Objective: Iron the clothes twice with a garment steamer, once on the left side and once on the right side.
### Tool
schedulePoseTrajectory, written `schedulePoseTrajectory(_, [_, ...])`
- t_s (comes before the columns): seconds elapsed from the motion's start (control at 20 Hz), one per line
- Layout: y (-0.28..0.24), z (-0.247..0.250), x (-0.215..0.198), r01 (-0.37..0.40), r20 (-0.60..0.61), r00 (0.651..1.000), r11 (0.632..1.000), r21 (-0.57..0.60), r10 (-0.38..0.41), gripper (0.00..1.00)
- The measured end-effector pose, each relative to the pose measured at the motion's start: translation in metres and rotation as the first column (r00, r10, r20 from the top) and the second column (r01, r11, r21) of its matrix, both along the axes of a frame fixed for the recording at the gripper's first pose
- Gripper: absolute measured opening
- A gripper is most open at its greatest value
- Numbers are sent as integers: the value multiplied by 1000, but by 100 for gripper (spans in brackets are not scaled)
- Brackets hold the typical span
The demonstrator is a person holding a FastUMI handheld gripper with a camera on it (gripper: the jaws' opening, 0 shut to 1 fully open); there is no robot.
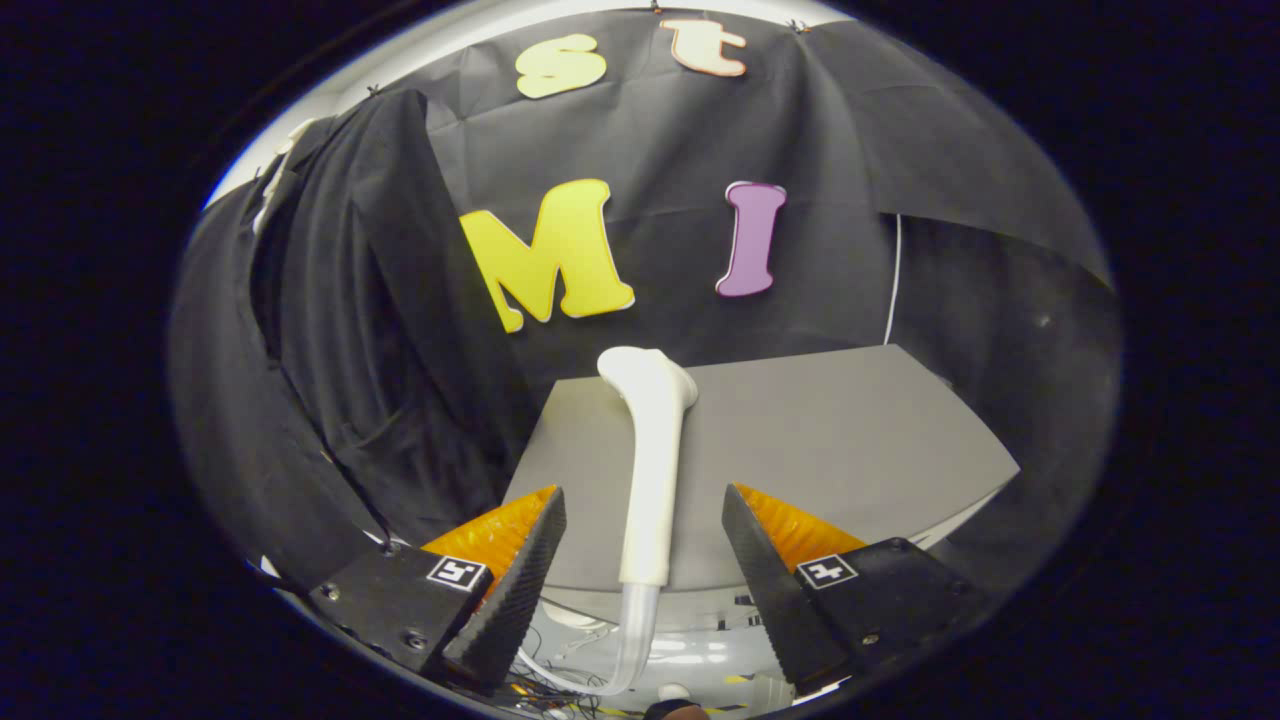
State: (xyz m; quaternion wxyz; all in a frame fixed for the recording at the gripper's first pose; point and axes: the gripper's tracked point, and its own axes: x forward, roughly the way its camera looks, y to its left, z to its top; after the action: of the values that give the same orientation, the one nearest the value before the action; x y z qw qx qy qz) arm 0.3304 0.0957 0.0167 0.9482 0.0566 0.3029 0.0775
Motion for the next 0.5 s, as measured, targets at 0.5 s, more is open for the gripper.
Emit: schedulePoseTrajectory(0.5, [8, -60, 61, -65, -324, 945, 996, -55, 44, 96])
